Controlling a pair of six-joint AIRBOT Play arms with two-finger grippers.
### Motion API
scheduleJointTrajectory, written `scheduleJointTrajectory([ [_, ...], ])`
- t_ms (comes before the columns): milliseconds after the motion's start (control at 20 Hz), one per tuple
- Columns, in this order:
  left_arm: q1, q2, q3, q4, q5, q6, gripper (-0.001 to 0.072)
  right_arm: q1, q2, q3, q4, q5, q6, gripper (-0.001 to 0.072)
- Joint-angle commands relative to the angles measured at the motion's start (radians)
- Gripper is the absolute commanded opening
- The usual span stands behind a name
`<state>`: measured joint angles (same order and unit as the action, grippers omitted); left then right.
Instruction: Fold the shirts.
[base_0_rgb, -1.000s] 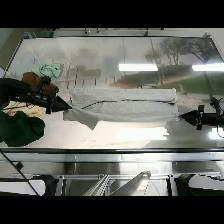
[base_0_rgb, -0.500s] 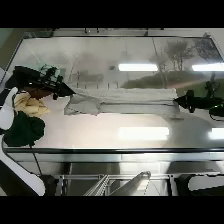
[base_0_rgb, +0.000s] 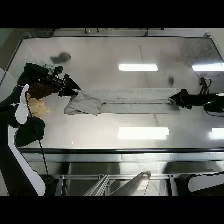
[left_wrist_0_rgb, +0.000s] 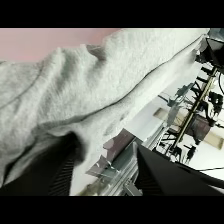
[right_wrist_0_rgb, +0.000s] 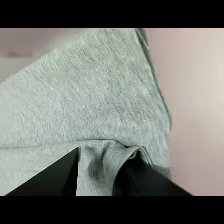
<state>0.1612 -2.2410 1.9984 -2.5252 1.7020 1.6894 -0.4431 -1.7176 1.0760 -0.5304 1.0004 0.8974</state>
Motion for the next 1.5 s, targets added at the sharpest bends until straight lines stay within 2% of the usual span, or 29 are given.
scheduleJointTrajectory([
  [0,-0.003,-0.006,0.063,0.0,0.058,-0.016,0.0566,0.002,0.031,0.065,-0.133,0.134,0.099,0.0428],
  [50,-0.003,-0.005,0.071,0.0,0.076,-0.024,0.066,0.002,0.048,0.099,-0.196,0.171,0.156,0.051],
  [100,0.005,0.005,0.065,0.001,0.086,-0.047,0.0662,0.001,0.063,0.14,-0.299,0.188,0.217,0.051],
  [150,0.016,0.022,0.047,0.001,0.084,-0.054,0.0662,0.0,0.074,0.177,-0.414,0.192,0.286,0.0581],
  [200,0.028,0.042,0.027,0.003,0.075,-0.058,0.0662,0.0,0.078,0.214,-0.516,0.189,0.356,0.071],
  [250,0.042,0.065,0.008,0.004,0.062,-0.058,0.0661,-0.004,0.076,0.241,-0.571,0.177,0.388,0.071],
  [350,0.049,0.102,-0.004,0.004,0.049,-0.057,0.0659,-0.003,0.053,0.247,-0.537,0.132,0.39,0.0709],
  [400,0.04,0.118,-0.004,0.004,0.038,-0.047,0.0607,-0.003,0.027,0.247,-0.491,0.125,0.39,0.0708],
  [450,0.027,0.132,-0.004,0.004,0.029,-0.026,0.0423,-0.003,-0.002,0.247,-0.444,0.126,0.383,0.0708],
  [500,0.013,0.143,-0.004,0.003,0.027,-0.003,0.0127,-0.003,-0.033,0.247,-0.398,0.126,0.366,0.0706],
  [550,0.0,0.15,-0.004,0.003,0.027,0.018,0.0021,-0.003,-0.06,0.247,-0.364,0.132,0.355,0.0704],
  [600,-0.013,0.153,-0.003,0.003,0.031,0.019,0.0025,-0.003,-0.086,0.247,-0.34,0.142,0.349,0.0694],
  [650,-0.023,0.152,-0.003,0.002,0.038,0.019,0.0025,-0.003,-0.107,0.248,-0.316,0.153,0.326,0.0674],
  [700,-0.035,0.152,-0.003,0.003,0.043,0.019,0.0025,-0.003,-0.124,0.248,-0.283,0.17,0.296,0.0584],
  [800,-0.071,0.152,-0.003,0.002,0.039,0.019,0.0024,-0.002,-0.157,0.247,-0.206,0.209,0.246,0.0553],
  [850,-0.097,0.152,-0.003,0.003,0.031,0.019,0.0024,0.0,-0.171,0.248,-0.179,0.225,0.229,0.0509],
  [900,-0.127,0.152,-0.003,0.005,0.019,0.019,0.0024,0.005,-0.187,0.25,-0.162,0.241,0.214,0.0408],
  [950,-0.164,0.151,-0.003,0.013,-0.003,0.019,0.0025,0.011,-0.2,0.251,-0.142,0.258,0.203,0.0353],
  [1000,-0.212,0.15,-0.004,0.023,-0.046,0.019,0.0024,0.019,-0.213,0.252,-0.114,0.272,0.181,0.0241],
  [1050,-0.256,0.144,-0.003,0.018,-0.089,0.019,0.0024,0.028,-0.22,0.253,-0.093,0.274,0.166,0.0096],
  [1100,-0.306,0.132,-0.003,0.021,-0.139,0.019,0.0024,0.035,-0.224,0.255,-0.075,0.274,0.167,0.0016],
  [1300,-0.481,0.05,0.0,0.066,-0.373,-0.019,0.0023,0.031,-0.22,0.304,-0.043,0.378,0.149,0.0014],
  [1450,-0.571,-0.013,0.049,0.206,-0.417,-0.113,0.0022,0.017,-0.214,0.356,-0.006,0.49,0.153,0.0014],
])
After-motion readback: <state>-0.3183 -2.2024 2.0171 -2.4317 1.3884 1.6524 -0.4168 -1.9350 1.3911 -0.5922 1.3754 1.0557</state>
